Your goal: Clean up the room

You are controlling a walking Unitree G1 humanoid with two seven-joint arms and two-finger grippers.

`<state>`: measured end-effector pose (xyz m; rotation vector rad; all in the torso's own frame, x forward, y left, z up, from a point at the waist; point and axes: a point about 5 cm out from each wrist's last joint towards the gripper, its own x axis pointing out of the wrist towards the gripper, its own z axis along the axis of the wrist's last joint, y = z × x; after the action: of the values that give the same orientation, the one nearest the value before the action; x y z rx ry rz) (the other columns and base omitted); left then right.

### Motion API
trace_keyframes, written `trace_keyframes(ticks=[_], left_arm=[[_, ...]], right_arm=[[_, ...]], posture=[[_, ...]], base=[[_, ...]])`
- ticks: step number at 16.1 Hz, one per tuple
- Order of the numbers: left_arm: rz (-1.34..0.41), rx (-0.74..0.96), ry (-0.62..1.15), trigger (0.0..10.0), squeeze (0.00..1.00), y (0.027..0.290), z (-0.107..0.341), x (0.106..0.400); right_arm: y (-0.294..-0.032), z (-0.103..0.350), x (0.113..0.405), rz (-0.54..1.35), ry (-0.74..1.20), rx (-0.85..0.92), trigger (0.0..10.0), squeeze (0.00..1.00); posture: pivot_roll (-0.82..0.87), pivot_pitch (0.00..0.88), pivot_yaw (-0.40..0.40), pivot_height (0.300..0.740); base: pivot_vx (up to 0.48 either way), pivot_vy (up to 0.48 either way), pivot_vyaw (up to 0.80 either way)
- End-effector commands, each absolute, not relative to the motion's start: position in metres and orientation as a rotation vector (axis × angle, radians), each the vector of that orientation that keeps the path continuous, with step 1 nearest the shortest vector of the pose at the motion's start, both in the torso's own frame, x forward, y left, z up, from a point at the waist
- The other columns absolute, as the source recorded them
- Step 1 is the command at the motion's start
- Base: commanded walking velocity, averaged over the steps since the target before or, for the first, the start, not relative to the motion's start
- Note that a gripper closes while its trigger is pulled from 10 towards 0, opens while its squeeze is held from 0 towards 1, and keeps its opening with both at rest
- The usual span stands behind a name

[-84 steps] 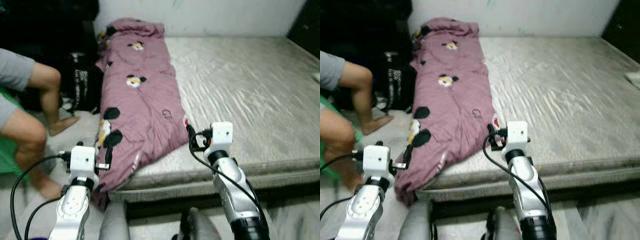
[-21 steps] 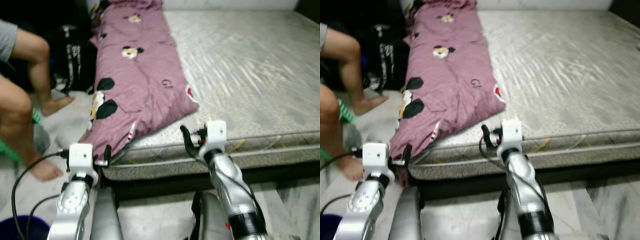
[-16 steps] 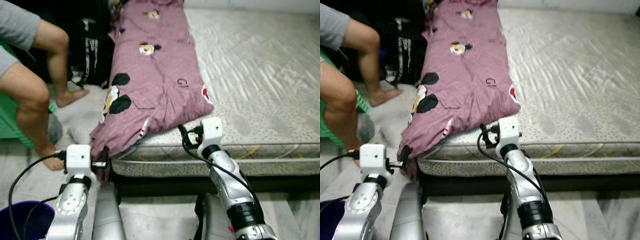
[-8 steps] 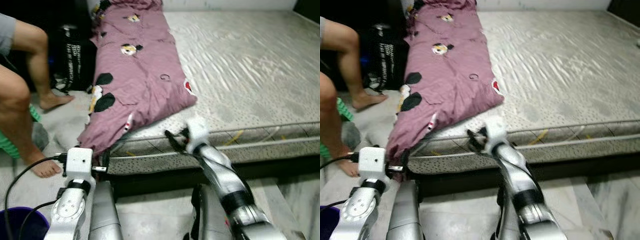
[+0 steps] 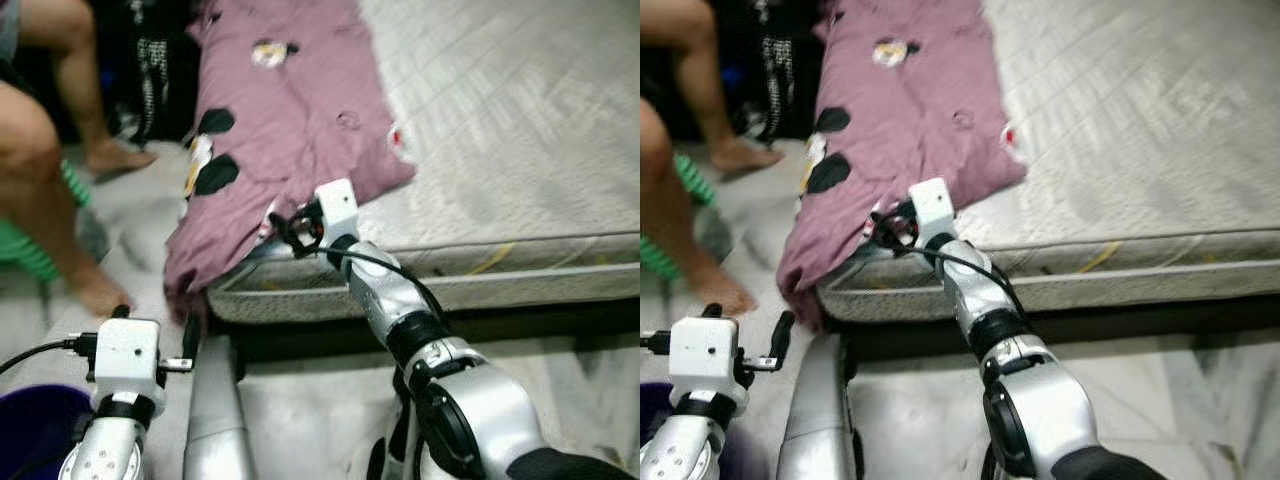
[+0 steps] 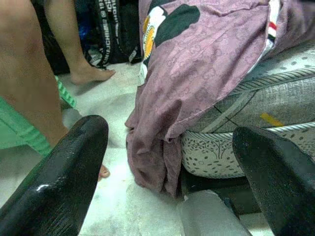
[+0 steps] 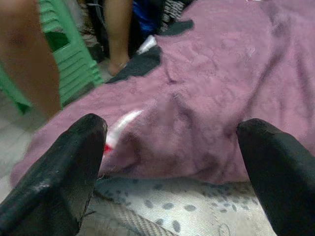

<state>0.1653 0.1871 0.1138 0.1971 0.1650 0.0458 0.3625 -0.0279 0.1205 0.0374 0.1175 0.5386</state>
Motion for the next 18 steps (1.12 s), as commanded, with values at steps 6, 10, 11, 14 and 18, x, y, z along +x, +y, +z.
trace_keyframes(ticks=[6, 10, 11, 14, 18], left_arm=[[-0.011, 0.176, 0.208, 10.0, 0.00, 0.174, 0.120, 0.158], [-0.013, 0.169, 0.212, 10.0, 0.00, 0.170, 0.120, 0.161], [-0.012, 0.170, 0.212, 10.0, 0.00, 0.170, 0.120, 0.162], [-0.003, 0.167, 0.213, 10.0, 0.00, 0.171, 0.119, 0.163], [0.000, 0.160, 0.217, 10.0, 0.00, 0.170, 0.116, 0.167]], right_arm=[[-0.053, 0.137, 0.383, 0.284, 0.118, 0.135, 10.0, 0.00], [-0.032, 0.127, 0.374, 0.350, 0.189, 0.220, 10.0, 0.00], [-0.029, 0.128, 0.374, 0.362, 0.189, 0.232, 10.0, 0.00], [-0.018, 0.133, 0.374, 0.369, 0.216, 0.369, 10.0, 0.00], [-0.012, 0.139, 0.375, 0.369, 0.202, 0.414, 10.0, 0.00]], posture=[[0.35, 0.264, 0.015, 0.495], [0.34, 0.256, 0.004, 0.495], [0.34, 0.252, 0.002, 0.495], [0.34, 0.242, -0.005, 0.495], [0.33, 0.224, -0.004, 0.495]], base=[[0.000, 0.000, 0.00], [0.000, 0.000, 0.00], [0.000, 0.000, 0.00], [0.000, 0.000, 0.00], [0.000, 0.000, 0.00]])
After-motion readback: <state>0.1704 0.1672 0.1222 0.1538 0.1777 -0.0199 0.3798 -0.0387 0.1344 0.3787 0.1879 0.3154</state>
